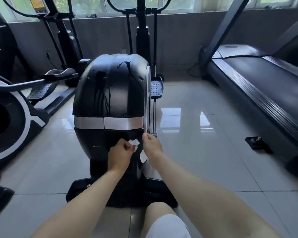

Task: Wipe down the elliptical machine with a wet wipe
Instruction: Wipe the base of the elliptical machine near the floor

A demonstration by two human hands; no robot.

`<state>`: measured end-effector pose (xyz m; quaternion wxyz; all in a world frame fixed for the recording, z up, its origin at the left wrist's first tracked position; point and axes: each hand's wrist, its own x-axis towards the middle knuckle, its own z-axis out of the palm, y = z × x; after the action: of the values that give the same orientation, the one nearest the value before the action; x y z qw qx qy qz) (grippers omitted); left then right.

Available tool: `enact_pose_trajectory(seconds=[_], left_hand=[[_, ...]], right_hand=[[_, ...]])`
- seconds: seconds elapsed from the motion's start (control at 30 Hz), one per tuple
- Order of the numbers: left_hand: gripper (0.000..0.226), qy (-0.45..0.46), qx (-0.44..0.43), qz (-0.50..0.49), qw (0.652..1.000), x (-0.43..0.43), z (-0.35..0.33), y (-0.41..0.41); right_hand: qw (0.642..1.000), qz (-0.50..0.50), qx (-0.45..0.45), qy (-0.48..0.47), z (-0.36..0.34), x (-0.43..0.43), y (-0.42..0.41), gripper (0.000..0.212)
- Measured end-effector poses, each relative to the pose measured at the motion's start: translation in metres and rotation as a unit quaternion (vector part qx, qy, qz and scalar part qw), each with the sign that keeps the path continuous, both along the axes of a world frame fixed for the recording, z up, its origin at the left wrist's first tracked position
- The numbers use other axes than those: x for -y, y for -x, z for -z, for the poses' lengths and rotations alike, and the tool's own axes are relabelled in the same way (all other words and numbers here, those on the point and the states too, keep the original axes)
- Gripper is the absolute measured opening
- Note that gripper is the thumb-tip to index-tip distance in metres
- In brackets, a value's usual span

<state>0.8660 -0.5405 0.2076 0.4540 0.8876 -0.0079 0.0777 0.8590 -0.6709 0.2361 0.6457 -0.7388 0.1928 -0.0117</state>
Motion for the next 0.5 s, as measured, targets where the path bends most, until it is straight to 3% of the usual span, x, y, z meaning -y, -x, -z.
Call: enact_pose_trajectory(seconds=[0.23, 0.37, 0.5], left_hand=[[0.021, -0.041, 0.081, 0.035, 0.995, 0.011, -0.027, -0.018], [0.022, -0.045, 0.018, 0.026, 0.999, 0.004, -0.002, -0.005], [0.024, 0.013, -0.043, -0.011, 0.999, -0.01, 0.023, 0.008]], right_hand=[[1.0, 0.003, -0.002, 0.005, 0.001, 0.002, 0.0, 0.043], [1.0, -0.015, 0.005, -0.009, 0.011, 0.001, -0.001, 0.044], [1.0, -0.028, 0.011, -0.002, 0.021, -0.005, 0.003, 0.048]])
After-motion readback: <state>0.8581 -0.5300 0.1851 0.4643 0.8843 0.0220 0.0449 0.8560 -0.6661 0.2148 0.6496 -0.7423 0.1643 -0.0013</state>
